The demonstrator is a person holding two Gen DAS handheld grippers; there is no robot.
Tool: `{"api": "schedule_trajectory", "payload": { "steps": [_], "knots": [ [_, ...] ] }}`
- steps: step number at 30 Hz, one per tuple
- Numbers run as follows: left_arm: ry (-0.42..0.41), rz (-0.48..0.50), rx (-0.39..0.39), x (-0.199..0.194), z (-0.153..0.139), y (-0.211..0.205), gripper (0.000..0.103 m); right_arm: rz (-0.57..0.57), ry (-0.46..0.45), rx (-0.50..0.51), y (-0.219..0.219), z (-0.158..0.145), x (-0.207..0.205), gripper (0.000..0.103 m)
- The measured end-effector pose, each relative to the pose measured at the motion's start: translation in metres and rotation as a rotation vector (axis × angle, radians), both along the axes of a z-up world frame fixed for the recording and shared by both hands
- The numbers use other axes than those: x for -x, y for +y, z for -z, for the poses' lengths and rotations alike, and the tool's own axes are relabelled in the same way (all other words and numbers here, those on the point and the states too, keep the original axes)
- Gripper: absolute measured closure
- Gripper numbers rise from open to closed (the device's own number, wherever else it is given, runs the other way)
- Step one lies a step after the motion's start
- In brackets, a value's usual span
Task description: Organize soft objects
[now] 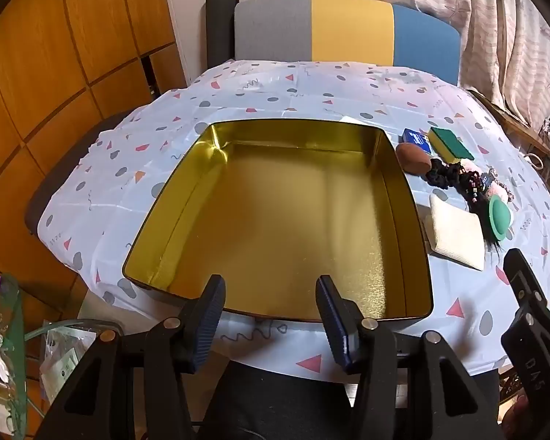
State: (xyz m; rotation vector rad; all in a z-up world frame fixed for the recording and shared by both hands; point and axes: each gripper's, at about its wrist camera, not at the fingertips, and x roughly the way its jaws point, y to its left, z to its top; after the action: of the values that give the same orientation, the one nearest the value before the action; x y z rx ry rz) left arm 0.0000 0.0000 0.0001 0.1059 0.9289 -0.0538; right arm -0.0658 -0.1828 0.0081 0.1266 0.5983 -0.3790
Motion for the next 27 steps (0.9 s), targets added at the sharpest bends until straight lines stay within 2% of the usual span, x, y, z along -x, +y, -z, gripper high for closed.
{"api": "schedule_trajectory", "payload": {
  "steps": [6,12,27],
  "knots": [
    [-0.021,-0.007,0.0,0.0019,-0.0014,-0.0028,0.051,-0.001,-0.005,0.0,0.0004,-0.0029,0.0016,0.0],
    [0.019,-0.013,0.004,-0.0075,0.0043,-0.0035,0.051,0.0,0.0,-0.011,-0.002,-0.0003,0.0,0.0],
    [0.013,-0.005,-0.012,-0.0028,0.007,-0.0008,0.051,-0.004,0.01,-0.021,-0.0038,0.0026,-0.0002,0.0]
  ]
}}
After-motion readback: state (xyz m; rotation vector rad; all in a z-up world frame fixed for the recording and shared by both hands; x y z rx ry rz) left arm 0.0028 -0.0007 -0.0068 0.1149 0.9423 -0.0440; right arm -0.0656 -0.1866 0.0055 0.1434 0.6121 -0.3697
